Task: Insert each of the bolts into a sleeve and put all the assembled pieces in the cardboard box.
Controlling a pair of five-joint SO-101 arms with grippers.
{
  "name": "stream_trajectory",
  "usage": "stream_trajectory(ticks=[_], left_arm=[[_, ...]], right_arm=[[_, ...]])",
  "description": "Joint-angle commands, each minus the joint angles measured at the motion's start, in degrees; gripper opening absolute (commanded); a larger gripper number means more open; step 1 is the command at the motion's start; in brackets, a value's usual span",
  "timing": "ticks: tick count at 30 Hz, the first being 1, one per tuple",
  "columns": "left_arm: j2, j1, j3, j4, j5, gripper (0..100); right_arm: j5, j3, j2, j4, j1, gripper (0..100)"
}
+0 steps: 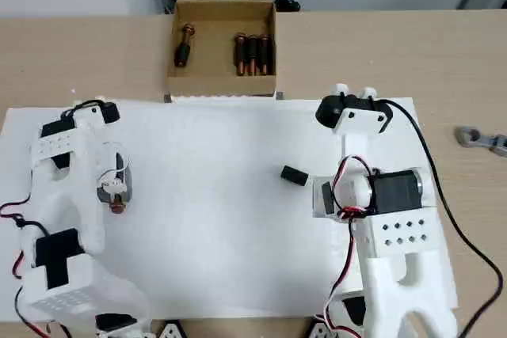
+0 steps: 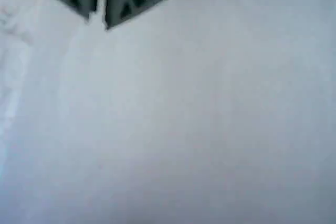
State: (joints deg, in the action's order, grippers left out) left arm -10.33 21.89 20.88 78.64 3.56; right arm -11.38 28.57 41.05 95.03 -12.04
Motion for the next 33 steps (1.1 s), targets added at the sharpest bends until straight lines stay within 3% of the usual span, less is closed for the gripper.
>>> stream_trajectory(ticks=[1,4,13,16,25,33], left_arm=[[-2.64,-1.32,-0.48,-1.85,2.29,8],[-3.87,-3.52,-0.48,-1.58,4.92,0],[-0.18,-4.75,-0.75,0.88,16.88,1],[5.01,-4.66,-0.75,3.43,25.41,1],[18.55,-4.84,-0.66,14.42,59.69,1],[25.58,-9.93,-0.66,16.88,77.63,1]], right_arm=[[0.62,-0.35,1.45,-0.84,-0.4,0.4],[0.53,-0.35,1.45,-0.84,-0.31,0.4],[0.35,-0.35,1.45,-0.84,-0.31,0.4],[0.26,-0.35,1.45,-0.92,-0.31,0.4],[0.26,-0.35,1.45,-2.15,-0.22,0.4],[0.26,0.09,1.36,-3.91,-0.13,0.4]])
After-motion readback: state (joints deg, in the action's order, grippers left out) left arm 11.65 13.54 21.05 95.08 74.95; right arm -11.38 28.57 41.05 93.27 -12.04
